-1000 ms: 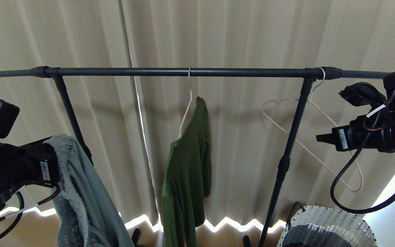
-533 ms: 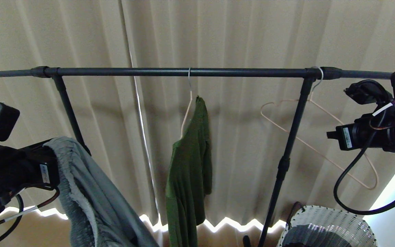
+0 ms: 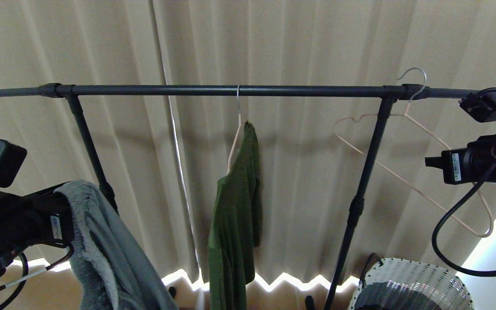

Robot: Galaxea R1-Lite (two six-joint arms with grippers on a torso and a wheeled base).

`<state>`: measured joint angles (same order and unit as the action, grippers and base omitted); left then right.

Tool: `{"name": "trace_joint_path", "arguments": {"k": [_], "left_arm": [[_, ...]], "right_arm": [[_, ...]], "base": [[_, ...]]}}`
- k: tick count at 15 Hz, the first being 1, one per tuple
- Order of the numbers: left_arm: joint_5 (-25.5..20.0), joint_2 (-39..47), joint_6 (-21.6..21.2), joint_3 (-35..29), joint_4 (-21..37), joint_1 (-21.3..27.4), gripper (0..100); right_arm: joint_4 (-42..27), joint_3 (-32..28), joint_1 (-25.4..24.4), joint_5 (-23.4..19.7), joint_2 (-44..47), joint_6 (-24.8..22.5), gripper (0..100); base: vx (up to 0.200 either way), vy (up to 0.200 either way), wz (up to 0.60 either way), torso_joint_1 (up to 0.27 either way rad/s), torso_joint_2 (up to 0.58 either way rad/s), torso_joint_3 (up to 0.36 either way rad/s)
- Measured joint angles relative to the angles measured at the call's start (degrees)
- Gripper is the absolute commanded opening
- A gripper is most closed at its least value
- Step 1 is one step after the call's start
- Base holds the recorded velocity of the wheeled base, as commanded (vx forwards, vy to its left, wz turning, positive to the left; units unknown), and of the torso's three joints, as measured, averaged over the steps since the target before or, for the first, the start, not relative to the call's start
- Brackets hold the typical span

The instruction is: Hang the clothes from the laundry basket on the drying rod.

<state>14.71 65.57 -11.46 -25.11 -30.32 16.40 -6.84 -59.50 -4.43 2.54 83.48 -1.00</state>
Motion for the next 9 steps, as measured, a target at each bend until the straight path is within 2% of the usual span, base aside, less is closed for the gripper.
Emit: {"name": "trace_joint_path", "arguments": {"k": [6, 9], "left_arm": [[0.1, -1.1, -0.2, 0.2, 0.0, -0.1, 0], [0.3, -1.6, -0.3, 0.2, 0.0, -0.4, 0]], "right_arm": [[3.9, 10.2, 2.3, 0.2, -10.4, -0.3, 0], [4.0, 15.7, 2.9, 0.2, -15.5, -0.6, 0]], "base": [[0.0, 0.0, 0.0, 0.0, 0.0, 0.0], [-0.2, 0.0, 0.0, 0.006, 0.0, 0.001]]}}
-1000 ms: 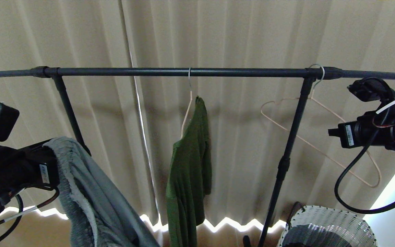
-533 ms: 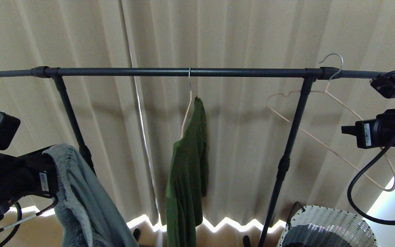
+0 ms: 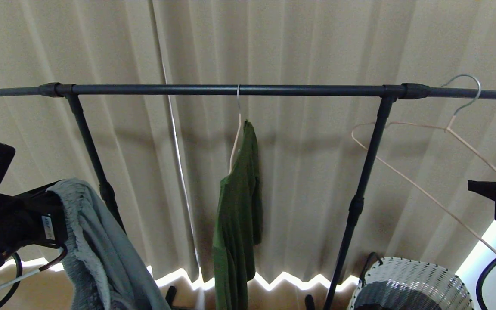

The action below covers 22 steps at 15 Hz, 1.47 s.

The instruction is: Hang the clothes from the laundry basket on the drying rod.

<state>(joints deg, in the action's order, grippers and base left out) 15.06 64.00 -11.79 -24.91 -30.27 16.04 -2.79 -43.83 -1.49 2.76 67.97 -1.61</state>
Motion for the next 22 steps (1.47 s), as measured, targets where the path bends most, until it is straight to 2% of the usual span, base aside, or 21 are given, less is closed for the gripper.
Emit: {"name": "trace_joint_path", "arguments": {"k": [5, 9, 14, 16, 22], "left_arm": [[0.0, -1.0, 0.0, 1.0, 0.0, -2.8, 0], [-0.1, -2.3, 0.0, 1.8, 0.0, -3.3, 0], [-0.1, -2.4, 0.0, 1.6, 0.0, -3.2, 0], [-0.1, -2.3, 0.0, 1.8, 0.1, -3.2, 0], [-0.2, -2.2, 0.2, 2.0, 0.1, -3.2, 0]], "right_arm": [[-0.2, 8.7, 0.1, 0.1, -6.0, -0.1, 0], [0.0, 15.3, 0.2, 0.4, -9.9, -3.1, 0], [0.8, 18.6, 1.9, 0.3, -12.7, -3.1, 0], [3.3, 19.9, 2.0, 0.2, -13.2, -3.3, 0], [3.9, 20.9, 2.0, 0.1, -15.2, -3.3, 0]], "base": [[-0.2, 0.0, 0.0, 0.0, 0.0, 0.002], [-0.2, 0.0, 0.0, 0.001, 0.0, 0.005], [0.0, 0.0, 0.0, 0.0, 0.0, 0.0], [0.0, 0.0, 0.0, 0.0, 0.0, 0.0], [0.0, 0.0, 0.0, 0.0, 0.0, 0.0]]}}
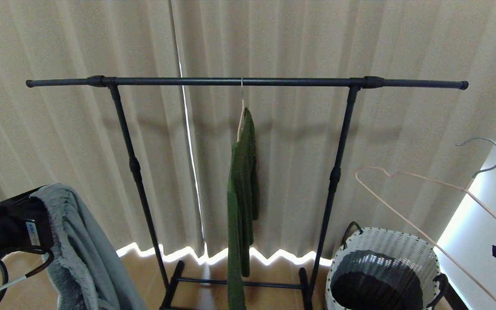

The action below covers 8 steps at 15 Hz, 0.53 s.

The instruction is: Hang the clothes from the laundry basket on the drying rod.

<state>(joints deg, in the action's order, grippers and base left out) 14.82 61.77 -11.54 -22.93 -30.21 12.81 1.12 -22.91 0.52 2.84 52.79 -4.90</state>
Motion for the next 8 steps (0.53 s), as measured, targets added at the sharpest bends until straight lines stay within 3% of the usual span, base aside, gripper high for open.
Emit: {"name": "trace_joint_path", "arguments": {"k": [2, 8], "left_arm": [[0.0, 0.1, 0.0, 0.2, 0.0, 0.0, 0], [-0.1, 0.2, 0.0, 0.1, 0.1, 0.0, 0]], "right_arm": [[-0.4, 0.1, 0.0, 0.0, -1.0, 0.0, 0], [-0.3, -0.1, 0.0, 0.0, -1.9, -0.1, 0]], "base": [[0.0, 0.0, 0.0, 0.0, 0.0, 0.0], [0.0, 0.2, 0.0, 0.003, 0.0, 0.002]]}}
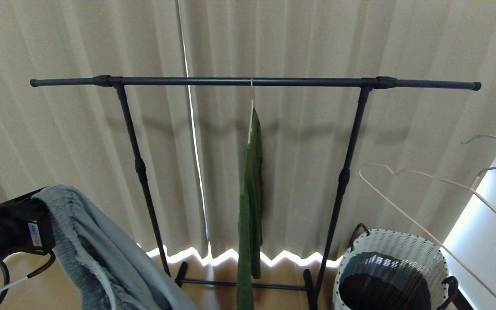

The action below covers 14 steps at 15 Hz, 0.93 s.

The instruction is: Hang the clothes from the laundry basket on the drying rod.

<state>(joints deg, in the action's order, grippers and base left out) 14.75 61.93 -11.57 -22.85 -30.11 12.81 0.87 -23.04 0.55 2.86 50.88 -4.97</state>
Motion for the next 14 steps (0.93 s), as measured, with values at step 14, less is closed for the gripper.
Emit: {"name": "trace_joint_path", "arguments": {"k": [14], "left_arm": [[0.0, 2.5, -0.7, -0.3, -0.1, 0.2, 0]], "right_arm": [[3.1, 3.2, -0.1, -7.8, -1.4, 5.8, 0]], "base": [[0.0, 0.086, 0.0, -0.001, 0.0, 0.001]]}}
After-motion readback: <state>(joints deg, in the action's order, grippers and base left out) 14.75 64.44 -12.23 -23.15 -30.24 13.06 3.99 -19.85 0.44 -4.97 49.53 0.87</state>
